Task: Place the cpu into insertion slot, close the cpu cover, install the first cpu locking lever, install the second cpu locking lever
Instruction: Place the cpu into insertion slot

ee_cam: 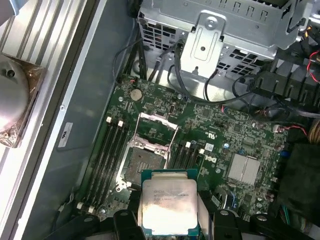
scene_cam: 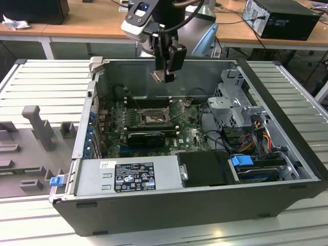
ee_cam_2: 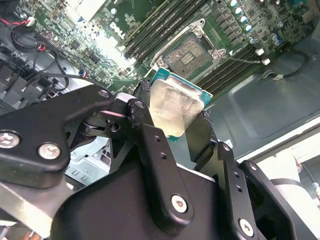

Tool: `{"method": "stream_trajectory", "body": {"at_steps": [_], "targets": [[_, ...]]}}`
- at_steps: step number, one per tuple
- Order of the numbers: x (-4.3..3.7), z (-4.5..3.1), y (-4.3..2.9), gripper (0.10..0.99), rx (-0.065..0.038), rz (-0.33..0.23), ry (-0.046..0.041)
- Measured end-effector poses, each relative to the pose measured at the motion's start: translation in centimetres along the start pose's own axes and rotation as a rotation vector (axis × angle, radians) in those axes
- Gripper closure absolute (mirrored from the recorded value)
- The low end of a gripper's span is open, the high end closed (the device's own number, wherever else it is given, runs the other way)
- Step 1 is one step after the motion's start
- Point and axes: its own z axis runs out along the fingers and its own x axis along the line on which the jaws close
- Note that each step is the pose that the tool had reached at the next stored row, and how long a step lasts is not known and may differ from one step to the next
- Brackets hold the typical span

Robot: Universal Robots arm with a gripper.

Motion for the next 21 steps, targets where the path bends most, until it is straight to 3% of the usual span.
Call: {"method": "stream_trajectory", "body": {"at_steps": [6, 17, 21], "targets": [[0.0, 0.02, 0.0, 0.557, 0.0, 0.05, -0.0036], [0.0, 0.1, -0.01, 0.557, -0.002, 0.201, -0.0149], [0.02, 0.34, -0.02, 0.557, 0.002, 0.235, -0.0168]]}}
